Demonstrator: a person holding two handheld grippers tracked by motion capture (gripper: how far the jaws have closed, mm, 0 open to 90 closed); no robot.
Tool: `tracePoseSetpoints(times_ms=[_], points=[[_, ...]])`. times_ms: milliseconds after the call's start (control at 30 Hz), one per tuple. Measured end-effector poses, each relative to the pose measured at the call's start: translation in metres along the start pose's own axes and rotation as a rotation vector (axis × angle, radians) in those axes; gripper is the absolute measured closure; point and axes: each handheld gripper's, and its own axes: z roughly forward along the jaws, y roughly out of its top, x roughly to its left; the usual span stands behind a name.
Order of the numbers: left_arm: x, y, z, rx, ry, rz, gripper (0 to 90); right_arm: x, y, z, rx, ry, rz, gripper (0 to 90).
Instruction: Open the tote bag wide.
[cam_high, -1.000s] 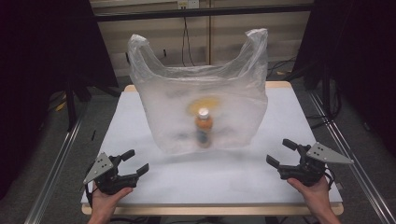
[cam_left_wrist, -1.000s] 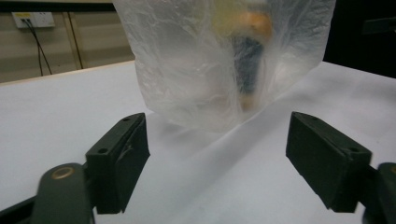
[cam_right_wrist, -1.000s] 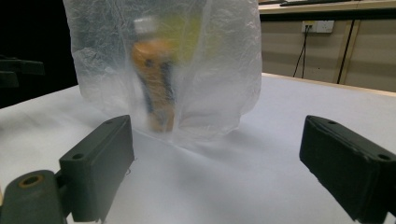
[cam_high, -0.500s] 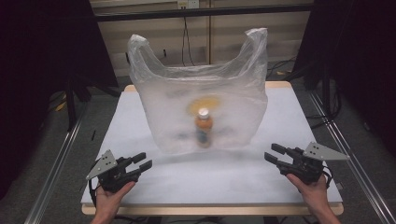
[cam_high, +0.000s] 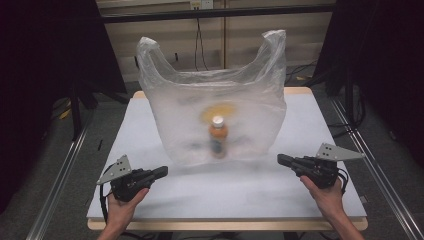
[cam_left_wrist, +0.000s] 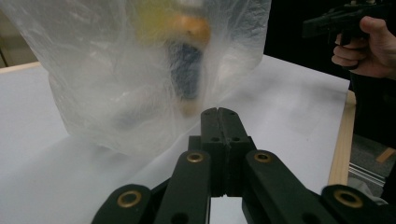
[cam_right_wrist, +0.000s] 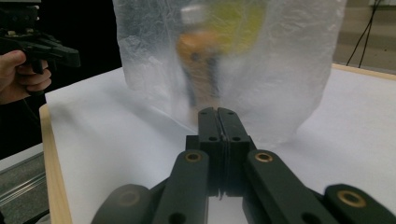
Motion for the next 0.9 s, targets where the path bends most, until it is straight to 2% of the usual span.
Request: tracePoseSetpoints(times_ms=[67,133,167,200,233,267,333,367,400,433,533,567,600,633,667,700,800,833,900], points=[[0.001,0.002,0.001,-0.001,-0.005,0.006,90.0,0.000,0.002,0.001,-0.003,0.015,0.003,90.0],[0.001,0.005,0.004,0.009,-0.055,0.010,90.0,0.002,0.007,0.003,-0.001,0.016,-0.006,90.0],[-0.002,0.008,0.005,0.015,-0.020,0.018,90.0,0.002,0.010,0.004,-0.004,0.026,-0.005,90.0],[-0.001,0.011,0.006,0.018,-0.052,0.027,90.0,0.002,0.018,0.006,-0.003,0.039,0.000,90.0],[-0.003,0.018,0.009,0.015,-0.053,0.048,90.0,0.002,0.021,0.007,-0.008,0.045,-0.003,90.0],[-0.003,0.018,0.009,0.015,-0.053,0.048,90.0,0.002,0.021,0.007,-0.008,0.045,-0.003,90.0],[-0.005,0.030,0.013,0.006,-0.066,0.074,90.0,0.002,0.032,0.012,-0.024,0.059,-0.006,90.0],[-0.005,0.030,0.013,0.006,-0.066,0.074,90.0,0.002,0.036,0.014,-0.025,0.062,-0.008,90.0],[-0.006,0.039,0.016,-0.015,-0.080,0.069,90.0,0.002,0.039,0.016,-0.032,0.070,-0.006,90.0],[-0.006,0.043,0.018,-0.016,-0.078,0.057,90.0,0.002,0.041,0.018,-0.036,0.070,-0.008,90.0],[-0.005,0.050,0.021,-0.039,-0.087,0.036,90.0,0.002,0.047,0.020,-0.044,0.073,-0.009,90.0],[-0.005,0.057,0.023,-0.040,-0.100,0.045,90.0,0.003,0.053,0.022,-0.058,0.086,-0.010,90.0],[-0.005,0.057,0.023,-0.040,-0.100,0.045,90.0,0.004,0.056,0.023,-0.059,0.093,-0.013,90.0],[-0.003,0.064,0.027,-0.037,-0.125,0.061,90.0,0.006,0.060,0.024,-0.062,0.091,-0.021,90.0],[-0.003,0.064,0.027,-0.037,-0.125,0.061,90.0,0.007,0.064,0.025,-0.057,0.084,-0.027,90.0],[-0.003,0.070,0.029,-0.035,-0.111,0.077,90.0,0.009,0.068,0.026,-0.059,0.087,-0.028,90.0],[0.000,0.076,0.031,-0.049,-0.115,0.072,90.0,0.010,0.077,0.028,-0.065,0.098,-0.036,90.0],[0.002,0.080,0.033,-0.047,-0.102,0.063,90.0,0.011,0.087,0.030,-0.072,0.101,-0.043,90.0],[0.003,0.084,0.033,-0.051,-0.104,0.068,90.0,0.011,0.090,0.031,-0.076,0.106,-0.046,90.0]])
